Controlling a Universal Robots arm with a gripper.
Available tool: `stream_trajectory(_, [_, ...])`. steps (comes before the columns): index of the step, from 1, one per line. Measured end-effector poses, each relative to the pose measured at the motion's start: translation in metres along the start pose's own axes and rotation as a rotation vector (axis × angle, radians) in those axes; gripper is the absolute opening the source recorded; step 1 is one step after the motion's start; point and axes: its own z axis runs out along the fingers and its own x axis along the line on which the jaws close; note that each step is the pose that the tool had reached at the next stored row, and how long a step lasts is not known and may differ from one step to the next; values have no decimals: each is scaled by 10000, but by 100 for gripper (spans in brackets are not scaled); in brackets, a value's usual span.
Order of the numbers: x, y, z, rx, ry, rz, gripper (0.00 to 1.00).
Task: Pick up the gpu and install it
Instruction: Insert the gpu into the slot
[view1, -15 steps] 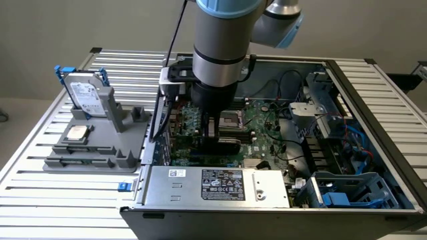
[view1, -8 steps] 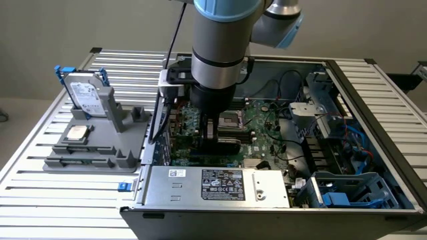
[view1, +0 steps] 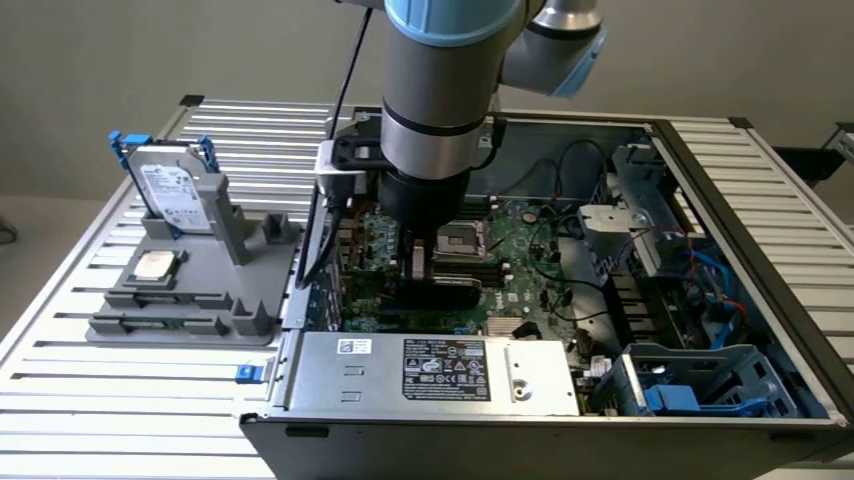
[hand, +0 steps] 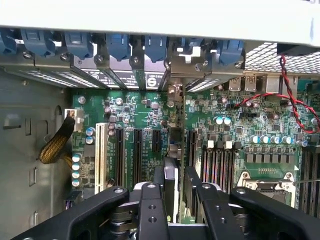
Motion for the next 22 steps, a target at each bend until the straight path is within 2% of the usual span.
stream_trajectory(3, [0, 1, 3, -6, 8, 0, 26])
stream_trajectory(16, [-21, 1, 17, -16, 38, 3, 26])
stream_trajectory(22, [-25, 4, 21, -63, 49, 7, 26])
